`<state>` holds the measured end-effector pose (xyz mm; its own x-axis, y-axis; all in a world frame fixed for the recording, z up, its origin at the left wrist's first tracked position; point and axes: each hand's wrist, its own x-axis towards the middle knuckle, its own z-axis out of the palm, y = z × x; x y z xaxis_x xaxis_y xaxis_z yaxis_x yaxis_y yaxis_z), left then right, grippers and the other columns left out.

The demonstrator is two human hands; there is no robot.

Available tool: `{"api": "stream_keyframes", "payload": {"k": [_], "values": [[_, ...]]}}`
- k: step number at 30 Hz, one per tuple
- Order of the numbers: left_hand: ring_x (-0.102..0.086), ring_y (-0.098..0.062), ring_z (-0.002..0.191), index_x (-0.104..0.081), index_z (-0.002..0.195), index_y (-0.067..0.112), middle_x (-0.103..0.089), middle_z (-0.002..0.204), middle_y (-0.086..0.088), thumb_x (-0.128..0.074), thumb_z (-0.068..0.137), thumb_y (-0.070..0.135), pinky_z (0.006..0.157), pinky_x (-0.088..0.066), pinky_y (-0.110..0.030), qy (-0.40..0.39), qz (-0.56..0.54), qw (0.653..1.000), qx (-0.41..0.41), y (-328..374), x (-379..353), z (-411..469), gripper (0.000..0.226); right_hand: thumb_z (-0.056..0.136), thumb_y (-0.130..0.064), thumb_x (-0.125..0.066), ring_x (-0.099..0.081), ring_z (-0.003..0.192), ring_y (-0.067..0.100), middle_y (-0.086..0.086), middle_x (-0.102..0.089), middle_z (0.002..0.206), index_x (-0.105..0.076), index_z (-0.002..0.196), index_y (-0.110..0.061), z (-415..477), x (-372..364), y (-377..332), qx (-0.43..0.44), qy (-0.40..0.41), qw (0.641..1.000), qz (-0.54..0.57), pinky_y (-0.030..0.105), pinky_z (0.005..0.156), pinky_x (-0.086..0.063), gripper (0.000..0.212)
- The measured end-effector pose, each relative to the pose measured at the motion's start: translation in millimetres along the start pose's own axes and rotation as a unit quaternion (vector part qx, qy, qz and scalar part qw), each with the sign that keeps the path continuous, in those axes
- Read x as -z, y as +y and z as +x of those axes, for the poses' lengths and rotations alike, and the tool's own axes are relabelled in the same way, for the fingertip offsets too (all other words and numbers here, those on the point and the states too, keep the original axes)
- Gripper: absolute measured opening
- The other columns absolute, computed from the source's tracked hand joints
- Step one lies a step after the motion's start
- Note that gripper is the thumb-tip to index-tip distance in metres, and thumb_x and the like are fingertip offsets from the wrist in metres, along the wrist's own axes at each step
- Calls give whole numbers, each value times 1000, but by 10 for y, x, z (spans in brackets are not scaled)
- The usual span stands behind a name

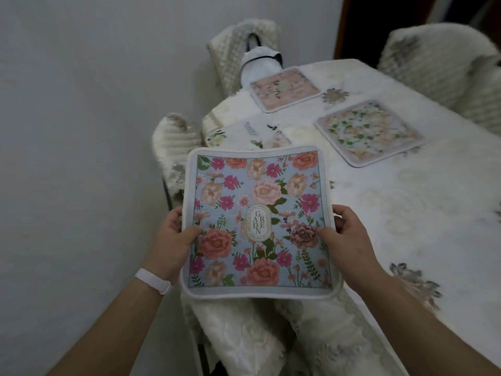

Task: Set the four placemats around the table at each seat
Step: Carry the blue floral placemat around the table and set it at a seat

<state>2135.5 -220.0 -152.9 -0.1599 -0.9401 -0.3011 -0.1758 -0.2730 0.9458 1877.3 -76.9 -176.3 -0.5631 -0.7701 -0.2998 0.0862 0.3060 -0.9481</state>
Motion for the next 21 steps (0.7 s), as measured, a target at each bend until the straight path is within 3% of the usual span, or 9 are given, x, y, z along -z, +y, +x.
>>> {"api": "stream_keyframes", "payload": {"k": [4,10,14,17,21], "values": [[-71,-32,87,-60,105,19,-71,105,-9,-57,89,-6,66,-59,-46,-102,39,994,-6,-36,-318,594,30,93,-10,-58,-72,74,6,-3,-72,98,-53,112,-27,30,17,205,-39,103,994,15,26,58,-58,25],[-69,-28,96,-59,120,20,-72,106,-3,-60,88,-1,77,-58,-50,-254,110,960,-26,-99,-616,1320,39,94,-11,-56,-73,81,15,0,-72,100,-51,113,-27,-19,-180,366,-93,242,965,36,40,68,-61,26],[-70,-23,92,-59,120,20,-73,103,-1,-58,89,-2,71,-59,-40,-326,134,936,-26,-121,-832,1663,38,95,-12,-56,-72,82,17,-1,-71,100,-50,115,-25,-44,-380,414,-113,317,941,43,28,53,-56,24],[-71,-19,86,-59,116,17,-72,102,1,-58,89,-4,61,-58,-28,-364,161,917,-23,-181,-985,1825,34,94,-13,-56,-71,81,14,-2,-68,101,-50,113,-24,-88,-520,519,-138,359,922,48,24,51,-54,23],[-69,-26,89,-59,113,18,-71,103,-3,-61,88,-1,69,-59,-40,-419,230,878,-22,-327,-1206,1979,32,94,-12,-57,-68,78,10,-3,-65,98,-50,109,-22,-199,-669,732,-174,400,898,57,17,45,-50,20]]}}
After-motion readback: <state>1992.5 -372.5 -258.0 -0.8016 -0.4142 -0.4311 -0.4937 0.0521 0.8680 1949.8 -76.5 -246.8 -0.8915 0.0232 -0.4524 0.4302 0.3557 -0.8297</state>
